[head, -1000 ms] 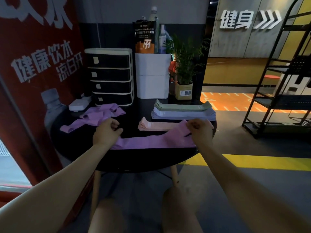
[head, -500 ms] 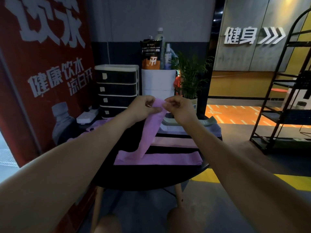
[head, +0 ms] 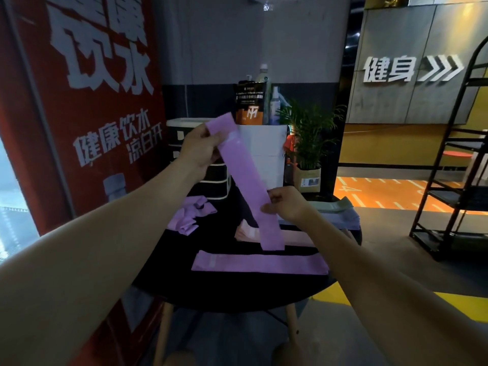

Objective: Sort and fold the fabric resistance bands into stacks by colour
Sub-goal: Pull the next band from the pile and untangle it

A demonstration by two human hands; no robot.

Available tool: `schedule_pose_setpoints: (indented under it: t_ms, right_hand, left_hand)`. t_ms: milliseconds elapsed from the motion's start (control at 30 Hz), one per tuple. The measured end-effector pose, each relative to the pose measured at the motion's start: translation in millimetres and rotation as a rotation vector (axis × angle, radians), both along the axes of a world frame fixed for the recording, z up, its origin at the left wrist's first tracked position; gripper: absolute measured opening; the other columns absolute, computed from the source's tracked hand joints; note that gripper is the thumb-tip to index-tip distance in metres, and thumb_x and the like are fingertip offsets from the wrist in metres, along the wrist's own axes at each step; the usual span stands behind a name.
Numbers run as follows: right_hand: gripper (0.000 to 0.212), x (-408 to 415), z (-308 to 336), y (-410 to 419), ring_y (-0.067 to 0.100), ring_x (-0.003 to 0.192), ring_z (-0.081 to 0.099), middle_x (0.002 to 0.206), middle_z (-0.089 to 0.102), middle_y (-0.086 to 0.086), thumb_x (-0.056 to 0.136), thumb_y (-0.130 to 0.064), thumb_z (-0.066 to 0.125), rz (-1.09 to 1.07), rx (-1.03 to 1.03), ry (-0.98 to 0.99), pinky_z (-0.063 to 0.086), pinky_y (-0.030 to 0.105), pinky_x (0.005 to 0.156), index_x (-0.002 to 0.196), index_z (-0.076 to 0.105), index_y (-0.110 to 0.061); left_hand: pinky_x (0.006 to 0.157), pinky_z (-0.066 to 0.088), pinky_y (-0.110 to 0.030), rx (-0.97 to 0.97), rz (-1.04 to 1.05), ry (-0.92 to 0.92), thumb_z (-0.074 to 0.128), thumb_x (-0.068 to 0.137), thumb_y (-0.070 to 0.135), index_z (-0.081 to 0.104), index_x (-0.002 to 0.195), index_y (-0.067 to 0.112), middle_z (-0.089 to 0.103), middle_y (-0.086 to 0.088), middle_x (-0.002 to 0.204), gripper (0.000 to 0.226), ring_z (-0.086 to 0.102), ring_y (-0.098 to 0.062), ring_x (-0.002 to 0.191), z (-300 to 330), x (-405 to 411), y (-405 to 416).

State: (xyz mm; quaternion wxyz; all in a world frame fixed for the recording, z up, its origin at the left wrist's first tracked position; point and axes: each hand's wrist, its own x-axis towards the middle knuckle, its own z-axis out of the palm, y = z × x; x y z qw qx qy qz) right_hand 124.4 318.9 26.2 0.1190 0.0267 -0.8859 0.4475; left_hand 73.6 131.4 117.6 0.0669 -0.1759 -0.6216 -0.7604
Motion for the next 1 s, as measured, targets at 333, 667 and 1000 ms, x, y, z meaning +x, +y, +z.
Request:
schedule_pose_setpoints:
  t_ms: [333,667,1000]
  right_hand:
    - [0.016,27,-47,60,0.014,0.066,0.047,0.069,0.054,0.006,0.085,-0.003,0.062,-0.206,0.002,-0.169,0.037,0.022,0.055,0.071,0.064,0.005]
    - [0.015,36,-91,86,0.027,0.081,0.058,0.089,0.067,0.02,0.083,-0.005,0.06,-0.465,0.089,-0.191,0.041,0.032,0.067,0.086,0.069,0.007]
    - [0.016,39,-106,77,0.031,0.099,0.059,0.103,0.066,0.019,0.083,-0.003,0.065,-0.527,0.133,-0.05,0.04,0.026,0.079,0.096,0.067,0.005]
  left_hand:
    - [0.067,0.048,-0.032,-0.055,0.245,-0.276,0.057,0.09,0.003,0.058,0.085,0.007,0.058,-0.012,0.078,0.006,0.054,-0.018,0.064,-104,-10,-40]
    - [0.07,0.042,-0.032,-0.752,0.344,-0.239,0.058,0.082,0.001,0.062,0.082,-0.001,0.057,-0.015,0.083,0.004,0.054,-0.025,0.078,-186,11,-41]
    - [0.069,0.037,-0.025,-0.924,0.362,-0.155,0.057,0.082,0.0,0.064,0.09,0.0,0.062,-0.014,0.09,0.011,0.059,-0.029,0.086,-203,16,-47]
